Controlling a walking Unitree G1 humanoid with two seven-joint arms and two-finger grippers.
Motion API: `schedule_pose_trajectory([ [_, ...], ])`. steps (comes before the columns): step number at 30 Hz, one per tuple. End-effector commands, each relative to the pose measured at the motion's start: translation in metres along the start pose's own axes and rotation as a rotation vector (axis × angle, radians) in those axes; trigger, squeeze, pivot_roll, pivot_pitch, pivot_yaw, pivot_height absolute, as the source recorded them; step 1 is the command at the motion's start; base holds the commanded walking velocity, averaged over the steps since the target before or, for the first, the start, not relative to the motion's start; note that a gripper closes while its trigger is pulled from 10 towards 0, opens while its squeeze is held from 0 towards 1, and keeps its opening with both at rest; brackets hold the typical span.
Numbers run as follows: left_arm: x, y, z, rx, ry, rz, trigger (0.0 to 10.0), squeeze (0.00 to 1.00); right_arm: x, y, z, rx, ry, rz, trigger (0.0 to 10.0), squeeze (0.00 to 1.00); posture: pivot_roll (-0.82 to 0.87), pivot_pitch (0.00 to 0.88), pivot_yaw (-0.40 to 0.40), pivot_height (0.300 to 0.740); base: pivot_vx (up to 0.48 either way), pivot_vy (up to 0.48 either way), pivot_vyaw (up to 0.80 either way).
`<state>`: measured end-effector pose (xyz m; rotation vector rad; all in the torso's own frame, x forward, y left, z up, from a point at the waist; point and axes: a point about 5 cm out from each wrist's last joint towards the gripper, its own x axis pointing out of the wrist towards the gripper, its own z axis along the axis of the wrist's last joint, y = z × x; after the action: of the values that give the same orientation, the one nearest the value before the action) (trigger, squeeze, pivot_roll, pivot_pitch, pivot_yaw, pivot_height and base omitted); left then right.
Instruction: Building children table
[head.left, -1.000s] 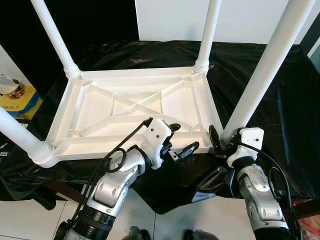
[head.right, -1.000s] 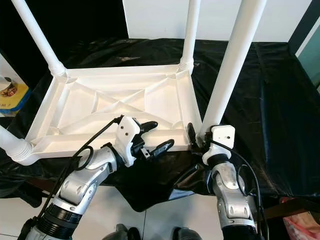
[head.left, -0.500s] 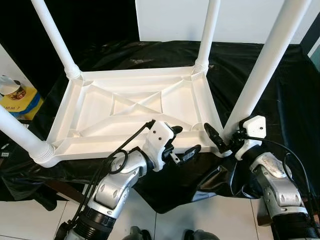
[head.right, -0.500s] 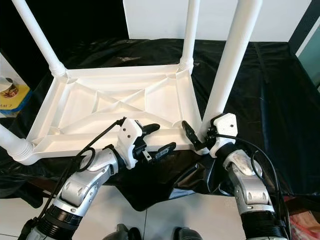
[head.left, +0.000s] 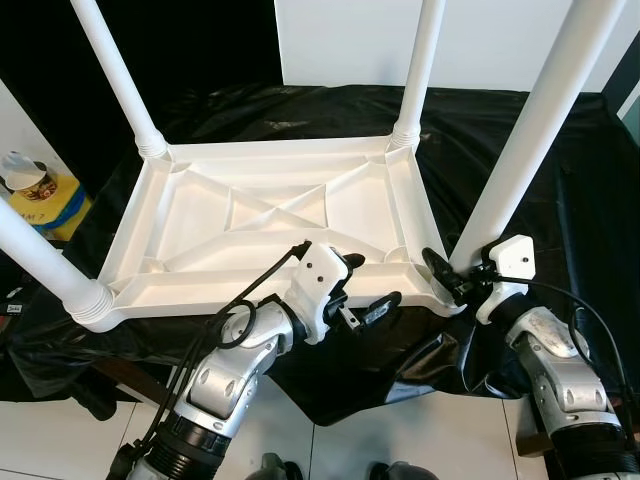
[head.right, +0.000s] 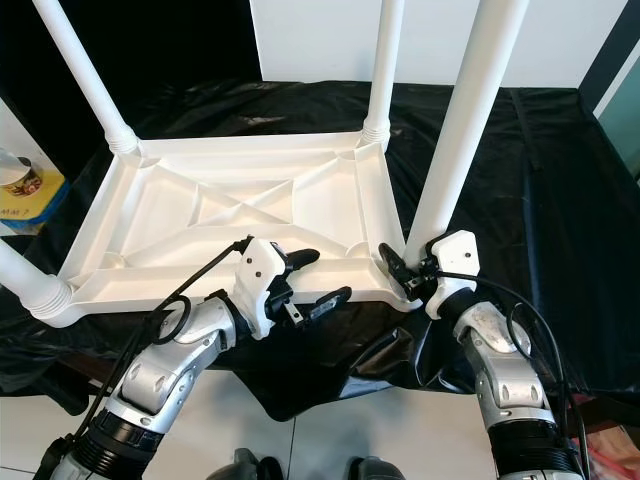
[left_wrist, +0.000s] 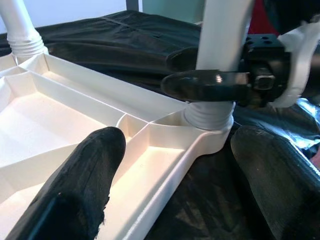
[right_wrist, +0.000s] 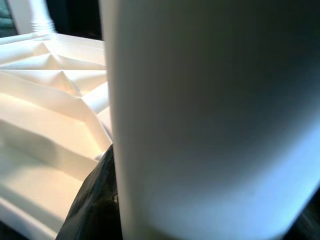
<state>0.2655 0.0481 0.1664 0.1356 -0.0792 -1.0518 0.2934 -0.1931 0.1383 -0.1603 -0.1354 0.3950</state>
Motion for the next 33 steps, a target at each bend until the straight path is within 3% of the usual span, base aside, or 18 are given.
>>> schedule_pose_trajectory([
  [1, 0.001, -0.004, -0.002, 0.001, 0.006, -0.050, 10.0, 0.00, -0.011, -0.001, -0.031, -0.008, 0.166, -0.076, 10.0, 0.00, -0.10, 0.089, 0.028, 0.740, 0.000, 0.000, 0.00],
  [6, 0.002, -0.005, -0.003, 0.002, 0.007, -0.058, 10.0, 0.00, -0.007, 0.017, -0.039, 0.111, 0.193, -0.258, 10.0, 0.00, -0.11, 0.088, 0.033, 0.740, 0.000, 0.000, 0.00],
  [8, 0.002, -0.005, -0.003, 0.002, 0.007, -0.058, 10.0, 0.00, -0.007, 0.017, -0.039, 0.111, 0.193, -0.258, 10.0, 0.00, -0.11, 0.088, 0.033, 0.740, 0.000, 0.000, 0.00],
  [10, 0.003, -0.005, -0.003, 0.005, 0.008, -0.057, 10.0, 0.00, -0.002, 0.032, -0.042, 0.167, 0.204, -0.382, 10.0, 0.00, -0.10, 0.090, 0.028, 0.740, 0.000, 0.000, 0.00],
  [16, 0.003, -0.005, -0.003, 0.003, 0.007, -0.050, 10.0, 0.00, 0.005, 0.051, -0.046, 0.235, 0.235, -0.522, 10.0, 0.00, -0.10, 0.092, 0.024, 0.740, 0.000, 0.000, 0.00],
  [27, 0.004, -0.006, -0.003, 0.004, 0.006, -0.045, 10.0, 0.00, 0.011, 0.059, -0.042, 0.247, 0.218, -0.519, 10.0, 0.00, -0.10, 0.097, 0.024, 0.740, 0.000, 0.000, 0.00],
  [33, 0.001, -0.002, -0.005, 0.009, 0.015, -0.026, 10.0, 0.00, 0.015, 0.065, -0.028, 0.249, 0.123, -0.472, 10.0, 0.00, -0.10, 0.104, 0.026, 0.740, 0.000, 0.000, 0.00],
])
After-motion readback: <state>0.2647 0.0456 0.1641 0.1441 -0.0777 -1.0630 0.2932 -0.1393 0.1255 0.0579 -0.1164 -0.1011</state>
